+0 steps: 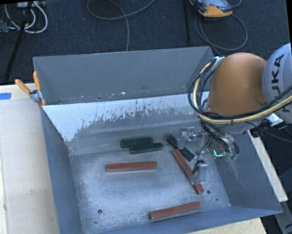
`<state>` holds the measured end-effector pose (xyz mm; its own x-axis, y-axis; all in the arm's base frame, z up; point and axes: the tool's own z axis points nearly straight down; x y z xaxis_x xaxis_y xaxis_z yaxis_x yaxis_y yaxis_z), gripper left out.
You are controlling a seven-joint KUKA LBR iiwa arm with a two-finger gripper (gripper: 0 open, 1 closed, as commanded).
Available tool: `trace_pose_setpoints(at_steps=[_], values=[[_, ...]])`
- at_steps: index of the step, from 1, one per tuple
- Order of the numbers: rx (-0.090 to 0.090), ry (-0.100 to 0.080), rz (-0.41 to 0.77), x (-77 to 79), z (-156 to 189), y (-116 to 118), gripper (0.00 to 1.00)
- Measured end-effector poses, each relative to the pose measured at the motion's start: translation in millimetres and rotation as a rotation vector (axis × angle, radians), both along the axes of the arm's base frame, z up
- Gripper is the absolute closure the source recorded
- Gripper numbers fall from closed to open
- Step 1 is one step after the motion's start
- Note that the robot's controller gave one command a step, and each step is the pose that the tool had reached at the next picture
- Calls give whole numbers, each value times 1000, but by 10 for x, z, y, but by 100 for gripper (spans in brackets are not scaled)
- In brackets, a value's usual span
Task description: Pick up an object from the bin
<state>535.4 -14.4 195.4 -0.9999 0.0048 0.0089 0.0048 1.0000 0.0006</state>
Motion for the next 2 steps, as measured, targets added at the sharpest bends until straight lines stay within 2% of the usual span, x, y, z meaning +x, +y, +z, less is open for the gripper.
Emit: trace_pose_setpoints(at_steps=[1,2], values=[[1,0,-50,203,-1133,547,0],[1,-4,20,139,-1269,1042,0]])
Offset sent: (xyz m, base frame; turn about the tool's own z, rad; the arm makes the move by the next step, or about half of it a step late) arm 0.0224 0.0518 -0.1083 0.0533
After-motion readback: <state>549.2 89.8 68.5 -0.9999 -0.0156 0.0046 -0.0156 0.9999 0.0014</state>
